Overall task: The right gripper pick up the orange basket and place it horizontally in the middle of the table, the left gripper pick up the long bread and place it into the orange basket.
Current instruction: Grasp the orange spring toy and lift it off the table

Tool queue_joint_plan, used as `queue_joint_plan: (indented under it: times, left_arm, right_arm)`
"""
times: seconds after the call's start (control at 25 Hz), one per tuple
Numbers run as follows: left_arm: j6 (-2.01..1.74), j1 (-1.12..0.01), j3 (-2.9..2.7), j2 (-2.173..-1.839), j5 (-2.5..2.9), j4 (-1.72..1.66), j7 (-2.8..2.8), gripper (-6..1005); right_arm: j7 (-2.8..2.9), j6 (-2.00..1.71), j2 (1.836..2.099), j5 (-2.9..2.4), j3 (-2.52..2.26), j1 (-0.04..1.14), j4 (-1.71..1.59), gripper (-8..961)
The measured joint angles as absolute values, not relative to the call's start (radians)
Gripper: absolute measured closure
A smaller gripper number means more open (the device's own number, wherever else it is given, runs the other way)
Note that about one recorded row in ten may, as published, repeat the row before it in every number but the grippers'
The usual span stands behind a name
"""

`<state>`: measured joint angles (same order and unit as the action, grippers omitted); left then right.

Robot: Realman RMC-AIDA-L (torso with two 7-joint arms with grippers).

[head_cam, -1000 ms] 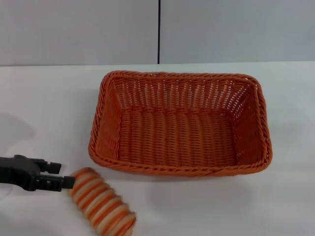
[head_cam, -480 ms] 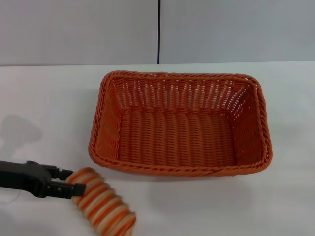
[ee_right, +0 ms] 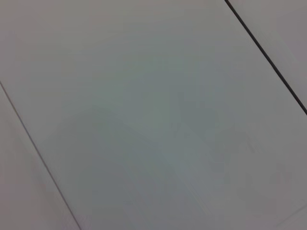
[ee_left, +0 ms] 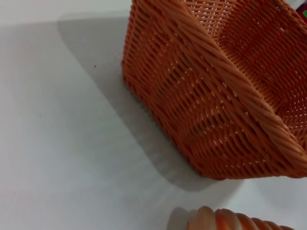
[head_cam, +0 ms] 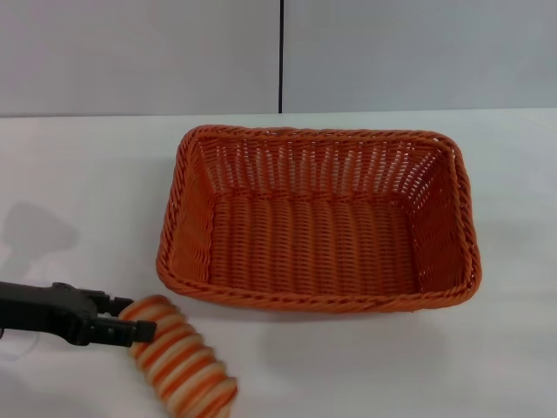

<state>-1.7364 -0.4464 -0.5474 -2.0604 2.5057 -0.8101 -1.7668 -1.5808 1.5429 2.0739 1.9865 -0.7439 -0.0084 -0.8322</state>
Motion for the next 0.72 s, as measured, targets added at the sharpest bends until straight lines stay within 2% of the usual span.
queue_joint_plan:
  times: [0.04,0.24,0.72]
  left_arm:
    - [-1.735,-0.447,-0.547,-2.06,2.505,-0.809,-1.766,234]
    - [-1.733,-0.448,-0.543,-2.056,2.499,-0.802,-1.772,391]
    - [-1.734,-0.436,-0.54,-2.048,2.501,-0.802,-1.776,478]
  right_arm:
    - [-1.581,1.543,2.074,1.986,-0.744,-0.007,-0.832,347]
    - [-1.581,1.543,2.074,1.986,-0.744,0.001,-0.819,347]
    - [-1.591,1.546,2.074,1.944,-0.708,0.025,-0.795,348]
